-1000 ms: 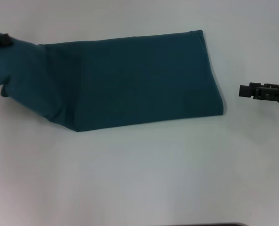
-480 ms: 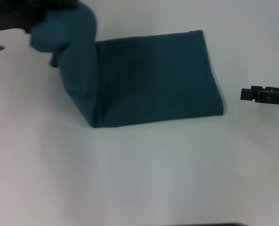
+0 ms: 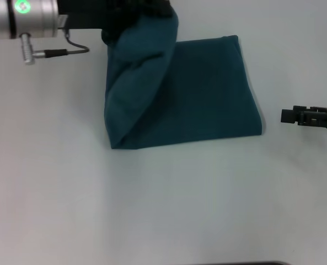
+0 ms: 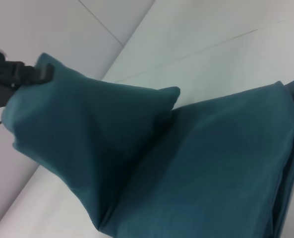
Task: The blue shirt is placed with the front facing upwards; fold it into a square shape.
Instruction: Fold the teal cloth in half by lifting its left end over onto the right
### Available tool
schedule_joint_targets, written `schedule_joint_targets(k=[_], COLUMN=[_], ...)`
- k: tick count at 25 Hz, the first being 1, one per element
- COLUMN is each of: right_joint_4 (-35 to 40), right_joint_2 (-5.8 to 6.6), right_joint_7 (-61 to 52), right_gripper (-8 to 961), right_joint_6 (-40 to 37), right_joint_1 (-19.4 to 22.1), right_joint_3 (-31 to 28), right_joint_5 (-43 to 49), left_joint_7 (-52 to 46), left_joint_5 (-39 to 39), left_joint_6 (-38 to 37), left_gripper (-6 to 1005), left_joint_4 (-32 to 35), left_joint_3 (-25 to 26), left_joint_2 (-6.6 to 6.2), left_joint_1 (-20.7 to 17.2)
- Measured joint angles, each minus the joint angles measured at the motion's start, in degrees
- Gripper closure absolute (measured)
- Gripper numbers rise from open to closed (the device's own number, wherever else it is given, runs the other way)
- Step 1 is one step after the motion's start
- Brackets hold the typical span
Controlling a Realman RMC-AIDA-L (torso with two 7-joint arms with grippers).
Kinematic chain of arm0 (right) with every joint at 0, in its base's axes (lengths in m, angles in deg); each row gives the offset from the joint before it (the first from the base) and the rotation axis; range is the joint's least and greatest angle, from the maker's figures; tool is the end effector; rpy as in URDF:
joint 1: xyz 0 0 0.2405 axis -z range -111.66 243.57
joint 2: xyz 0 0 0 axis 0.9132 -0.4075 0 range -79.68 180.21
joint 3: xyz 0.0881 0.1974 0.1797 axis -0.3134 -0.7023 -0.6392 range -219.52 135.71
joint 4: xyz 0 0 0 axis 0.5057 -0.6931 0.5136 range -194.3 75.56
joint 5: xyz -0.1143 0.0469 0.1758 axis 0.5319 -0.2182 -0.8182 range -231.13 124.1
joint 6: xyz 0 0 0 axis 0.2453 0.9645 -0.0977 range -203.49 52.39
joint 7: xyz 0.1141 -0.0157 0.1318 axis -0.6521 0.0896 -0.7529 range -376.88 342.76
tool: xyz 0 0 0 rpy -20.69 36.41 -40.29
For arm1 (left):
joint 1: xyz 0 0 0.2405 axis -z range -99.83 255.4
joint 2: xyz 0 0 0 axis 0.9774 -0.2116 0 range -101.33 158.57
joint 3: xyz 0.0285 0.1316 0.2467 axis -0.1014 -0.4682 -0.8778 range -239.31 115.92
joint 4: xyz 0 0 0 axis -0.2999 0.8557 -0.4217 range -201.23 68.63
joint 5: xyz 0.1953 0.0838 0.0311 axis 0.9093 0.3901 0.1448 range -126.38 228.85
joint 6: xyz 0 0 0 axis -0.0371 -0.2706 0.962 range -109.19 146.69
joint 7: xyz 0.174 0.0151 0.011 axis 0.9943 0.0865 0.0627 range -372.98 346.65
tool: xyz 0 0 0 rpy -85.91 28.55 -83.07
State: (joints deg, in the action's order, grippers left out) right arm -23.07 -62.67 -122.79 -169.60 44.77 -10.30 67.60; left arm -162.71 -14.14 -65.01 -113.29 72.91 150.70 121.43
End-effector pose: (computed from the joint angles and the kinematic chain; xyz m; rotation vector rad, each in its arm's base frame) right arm 0.3585 0.3020 0.0114 -2.4185 1.4792 0.6786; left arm -0.1558 0.4216 -0.0447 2.3916 1.8336 0.8064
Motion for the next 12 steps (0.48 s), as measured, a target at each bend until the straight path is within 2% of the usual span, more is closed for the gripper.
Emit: schedule_joint_targets(k=[7, 12], right_joint_4=[-0.19, -0.61], right_joint_2=[0.00, 0.00], right_joint_7=[0.00, 0.00], right_gripper=[38, 38], right_joint_6=[0.23, 0.31], right_joint_1=[-0.01, -0.32], right_joint_3=[0.19, 0.21], right_joint_5=[0.00, 0.00], left_joint_7=[0.46, 0.73], left_joint_5=[-0.16, 0.16], left_joint_6=[3.58, 6.86], left_gripper=[893, 891], left_joint_4=[4.84, 10.28], left_joint_3=[-1.15, -4.09], left_joint_2=[0.04, 0.03], left_joint_1=[2.48, 6.15])
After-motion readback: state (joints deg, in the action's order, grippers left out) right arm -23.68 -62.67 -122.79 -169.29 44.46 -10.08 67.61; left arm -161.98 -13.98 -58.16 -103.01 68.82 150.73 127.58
